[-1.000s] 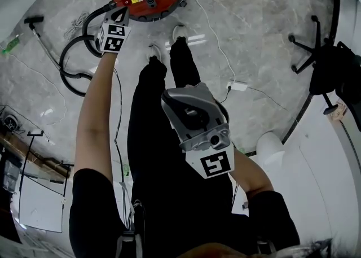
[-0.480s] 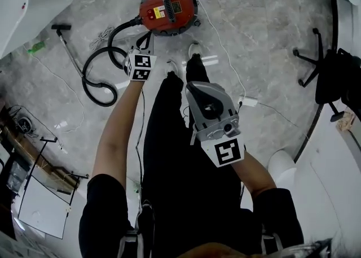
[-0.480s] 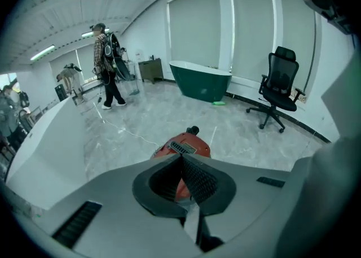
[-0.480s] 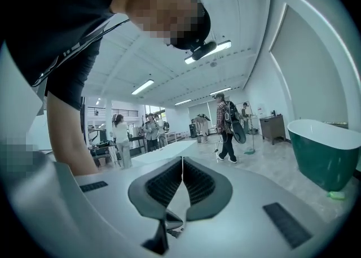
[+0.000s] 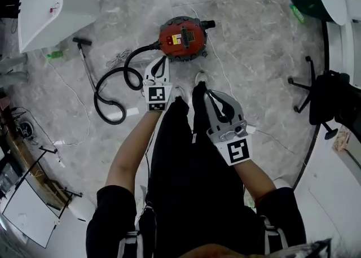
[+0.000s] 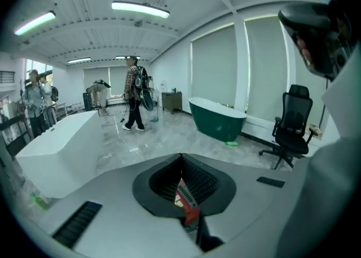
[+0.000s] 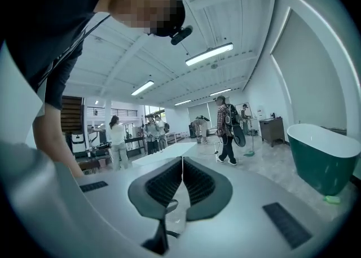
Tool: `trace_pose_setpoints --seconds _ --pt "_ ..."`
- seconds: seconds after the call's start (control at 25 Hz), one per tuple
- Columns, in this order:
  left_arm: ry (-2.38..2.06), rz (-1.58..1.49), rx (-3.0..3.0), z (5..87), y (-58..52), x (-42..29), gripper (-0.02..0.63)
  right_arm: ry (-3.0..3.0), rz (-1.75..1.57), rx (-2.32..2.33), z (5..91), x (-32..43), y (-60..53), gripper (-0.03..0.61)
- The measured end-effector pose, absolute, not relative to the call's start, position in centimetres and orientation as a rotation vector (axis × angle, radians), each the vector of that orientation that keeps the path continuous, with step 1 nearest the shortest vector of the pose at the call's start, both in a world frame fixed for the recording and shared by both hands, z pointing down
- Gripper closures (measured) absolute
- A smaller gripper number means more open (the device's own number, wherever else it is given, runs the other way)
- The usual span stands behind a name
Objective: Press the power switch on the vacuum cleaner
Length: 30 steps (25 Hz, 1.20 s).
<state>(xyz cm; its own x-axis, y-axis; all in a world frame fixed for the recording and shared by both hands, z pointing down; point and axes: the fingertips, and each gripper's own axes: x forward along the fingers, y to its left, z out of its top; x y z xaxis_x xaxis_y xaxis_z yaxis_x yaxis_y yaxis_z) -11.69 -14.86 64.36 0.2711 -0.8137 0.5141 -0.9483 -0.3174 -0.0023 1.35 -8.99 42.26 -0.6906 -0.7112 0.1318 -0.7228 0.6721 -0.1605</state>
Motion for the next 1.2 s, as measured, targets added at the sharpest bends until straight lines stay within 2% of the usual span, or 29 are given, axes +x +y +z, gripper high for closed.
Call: trace_pose_setpoints --seconds 0.44,0.96,1.2 --pt "-1.835 0.175 2.177 46.8 -10.2 -13.8 0.595 -2.914 0.208 1.108 34.2 -3.5 -8.3 0.558" --pt "-1.964 -0.079 2.322 34.5 -8.8 -13.8 0.595 -3.026 0.074 1.035 28.9 -6.8 -8.8 0.558" --pt "-2.001 -0.101 2.384 32.6 -8.8 -13.0 0.595 -2.981 0.081 1.089 27.5 -6.0 -10.6 0.558"
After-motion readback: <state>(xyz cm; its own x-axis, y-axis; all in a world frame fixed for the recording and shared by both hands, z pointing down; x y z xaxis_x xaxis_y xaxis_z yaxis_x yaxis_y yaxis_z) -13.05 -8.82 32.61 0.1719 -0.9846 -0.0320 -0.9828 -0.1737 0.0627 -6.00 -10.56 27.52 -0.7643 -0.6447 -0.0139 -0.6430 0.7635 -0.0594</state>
